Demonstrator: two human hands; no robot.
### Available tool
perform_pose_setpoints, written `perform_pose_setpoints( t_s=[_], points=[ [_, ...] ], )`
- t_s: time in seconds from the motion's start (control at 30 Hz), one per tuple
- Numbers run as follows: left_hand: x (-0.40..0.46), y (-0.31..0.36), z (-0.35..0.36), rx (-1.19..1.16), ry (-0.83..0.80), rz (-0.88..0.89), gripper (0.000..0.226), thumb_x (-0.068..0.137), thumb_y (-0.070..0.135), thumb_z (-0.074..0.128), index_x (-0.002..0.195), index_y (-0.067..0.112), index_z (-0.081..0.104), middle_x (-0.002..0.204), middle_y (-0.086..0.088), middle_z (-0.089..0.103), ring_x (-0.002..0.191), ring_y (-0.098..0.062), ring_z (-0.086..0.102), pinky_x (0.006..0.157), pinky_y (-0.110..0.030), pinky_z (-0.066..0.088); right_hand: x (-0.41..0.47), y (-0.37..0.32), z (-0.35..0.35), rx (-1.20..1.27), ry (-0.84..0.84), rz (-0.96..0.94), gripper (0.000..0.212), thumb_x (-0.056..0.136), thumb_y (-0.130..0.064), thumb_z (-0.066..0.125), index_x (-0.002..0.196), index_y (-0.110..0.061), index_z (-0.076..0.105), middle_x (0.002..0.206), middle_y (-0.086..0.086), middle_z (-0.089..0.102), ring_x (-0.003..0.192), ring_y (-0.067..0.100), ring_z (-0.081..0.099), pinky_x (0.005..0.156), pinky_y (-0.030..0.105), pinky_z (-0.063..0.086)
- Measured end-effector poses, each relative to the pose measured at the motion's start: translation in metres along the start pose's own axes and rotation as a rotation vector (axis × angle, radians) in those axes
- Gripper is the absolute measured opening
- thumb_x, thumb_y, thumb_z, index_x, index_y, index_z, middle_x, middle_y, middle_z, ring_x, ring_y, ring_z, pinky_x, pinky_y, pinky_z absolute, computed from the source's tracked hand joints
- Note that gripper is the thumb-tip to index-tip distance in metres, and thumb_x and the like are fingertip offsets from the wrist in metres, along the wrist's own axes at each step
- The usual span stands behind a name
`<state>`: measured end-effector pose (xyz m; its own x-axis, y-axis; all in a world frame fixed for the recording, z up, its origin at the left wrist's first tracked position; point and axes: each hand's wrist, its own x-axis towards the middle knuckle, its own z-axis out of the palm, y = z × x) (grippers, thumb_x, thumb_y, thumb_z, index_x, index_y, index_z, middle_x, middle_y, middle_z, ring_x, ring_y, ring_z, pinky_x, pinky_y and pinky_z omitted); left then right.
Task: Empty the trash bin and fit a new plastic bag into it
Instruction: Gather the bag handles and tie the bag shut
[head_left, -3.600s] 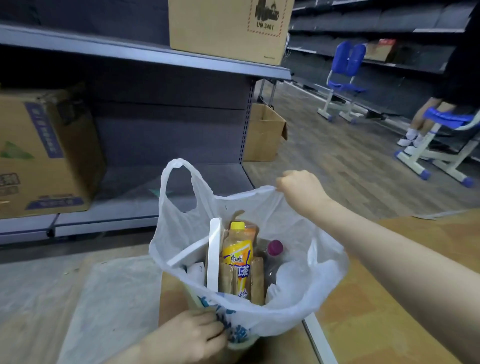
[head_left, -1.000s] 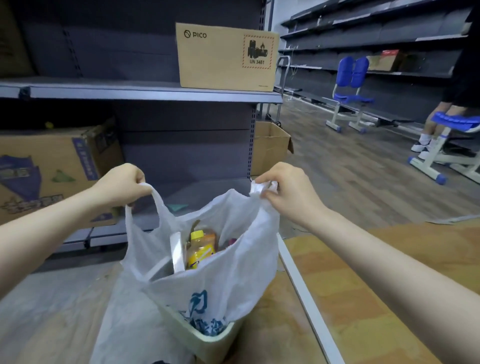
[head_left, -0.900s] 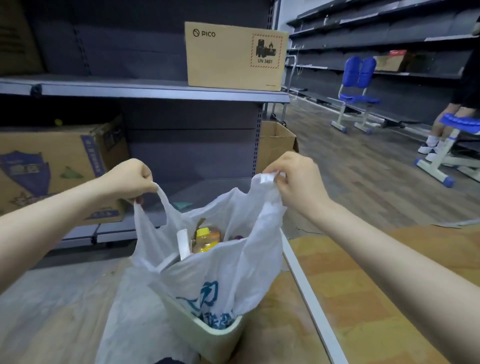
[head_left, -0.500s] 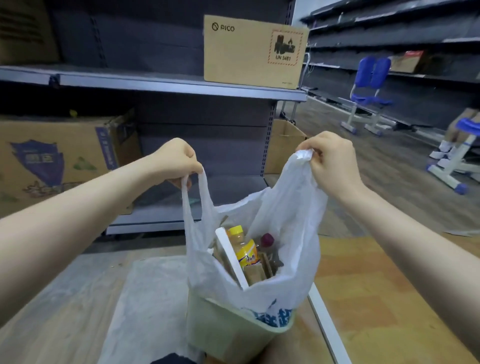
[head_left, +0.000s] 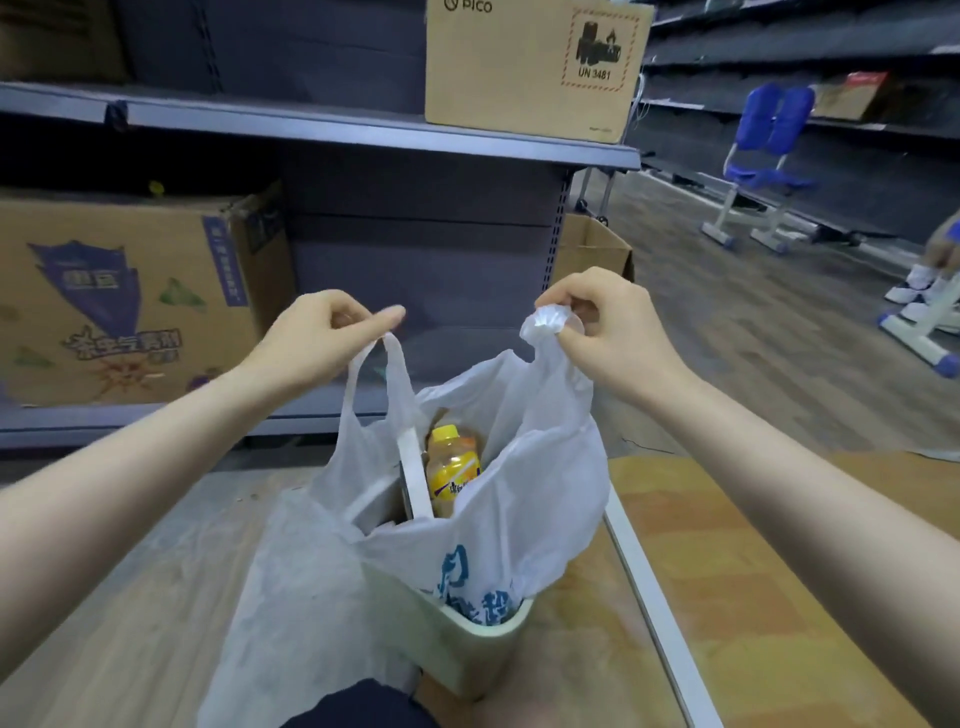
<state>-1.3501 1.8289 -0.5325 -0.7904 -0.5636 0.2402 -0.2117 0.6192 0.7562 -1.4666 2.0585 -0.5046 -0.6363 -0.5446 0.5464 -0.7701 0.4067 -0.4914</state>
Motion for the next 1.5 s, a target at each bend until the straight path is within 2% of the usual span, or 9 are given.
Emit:
perform_pose_setpoints(
  t_s=[0.1,0.23,0.37,0.6,0.87,1.03,1.27,1.4,1.5],
  points=[
    [-0.019,-0.073,0.009,0.020,0.052,-0.218,0.032,0.097,0.039,0.041,0.101,0.012,0.057,0.102,-0.011,0.064,0.090,-0.031,0.060,0.075,-0.037,0.046,-0.005,0.004,0.000,-0.060,-0.019,-0.062,0.032,0.072,0.002,0.062,0.102,-0.009,0.067,0.102,0.007,0.059,0.093,0.018,0.055,0.080,0.021,0.044],
    [-0.076,-0.155,0.065,-0.146,-0.571,-0.761,0.037,0.100,0.042,0.029,0.123,0.017,0.040,0.120,-0.015,0.050,0.085,-0.030,0.068,0.063,-0.028,0.051,-0.009,0.014,0.005,-0.147,-0.018,-0.100,0.042,0.071,-0.016,0.080,0.110,-0.010,0.066,0.097,0.000,0.046,0.086,0.011,0.047,0.070,0.014,0.032],
    [-0.083,-0.166,0.097,-0.527,-0.542,-0.843,0.038,0.099,0.043,0.025,0.114,0.018,0.050,0.120,-0.021,0.054,0.078,-0.035,0.073,0.063,-0.037,0.057,-0.012,0.022,0.012,-0.209,0.023,-0.130,0.036,0.076,-0.019,0.077,0.108,-0.008,0.067,0.092,-0.002,0.044,0.082,0.010,0.044,0.067,0.012,0.028],
    [-0.081,-0.167,0.107,-0.547,-0.454,-0.840,0.042,0.100,0.023,0.028,0.119,-0.005,0.053,0.105,-0.034,0.059,0.068,-0.039,0.072,0.060,-0.035,0.056,-0.012,0.031,0.013,-0.166,0.103,-0.093,0.030,0.077,-0.017,0.076,0.105,-0.008,0.069,0.093,0.007,0.052,0.083,0.012,0.047,0.073,0.022,0.040],
    [-0.084,-0.144,0.126,-0.427,-0.380,-0.758,0.034,0.100,0.028,0.027,0.118,0.007,0.047,0.104,-0.027,0.057,0.061,-0.034,0.072,0.048,-0.027,0.056,-0.014,0.046,0.003,-0.194,0.138,-0.099,0.027,0.077,-0.012,0.076,0.103,-0.006,0.070,0.092,0.010,0.052,0.084,0.013,0.046,0.069,0.016,0.032],
    [-0.088,-0.151,0.124,-0.073,-0.313,-0.448,0.029,0.089,-0.004,0.035,0.100,0.002,0.060,0.100,-0.018,0.065,0.072,-0.031,0.070,0.059,-0.032,0.057,-0.019,0.057,0.000,-0.190,0.172,-0.058,0.026,0.078,-0.014,0.075,0.102,-0.006,0.070,0.090,0.009,0.051,0.084,0.012,0.045,0.070,0.007,0.033],
    [-0.077,-0.150,0.117,0.190,-0.317,-0.328,0.032,0.087,-0.003,0.041,0.111,0.001,0.062,0.119,-0.013,0.064,0.106,-0.029,0.060,0.085,-0.032,0.050,-0.022,0.059,0.004,-0.188,0.168,-0.060,0.023,0.079,-0.012,0.073,0.102,-0.007,0.071,0.089,0.008,0.051,0.085,0.014,0.046,0.070,0.013,0.034],
    [-0.072,-0.138,0.117,0.124,-0.392,-0.327,0.019,0.080,-0.005,0.044,0.087,0.004,0.058,0.097,-0.015,0.067,0.071,-0.022,0.061,0.064,-0.034,0.051,-0.021,0.057,0.006,-0.195,0.175,-0.080,0.021,0.080,-0.012,0.073,0.101,-0.008,0.071,0.089,0.006,0.050,0.084,0.013,0.044,0.071,0.007,0.033],
    [-0.072,-0.137,0.123,-0.085,-0.338,-0.394,0.022,0.079,-0.001,0.045,0.096,-0.001,0.059,0.088,-0.014,0.066,0.054,-0.025,0.066,0.047,-0.030,0.053,-0.019,0.058,0.005,-0.207,0.195,-0.083,0.021,0.080,-0.013,0.073,0.101,-0.009,0.071,0.088,0.003,0.049,0.082,0.011,0.043,0.071,0.003,0.032]
  ],
)
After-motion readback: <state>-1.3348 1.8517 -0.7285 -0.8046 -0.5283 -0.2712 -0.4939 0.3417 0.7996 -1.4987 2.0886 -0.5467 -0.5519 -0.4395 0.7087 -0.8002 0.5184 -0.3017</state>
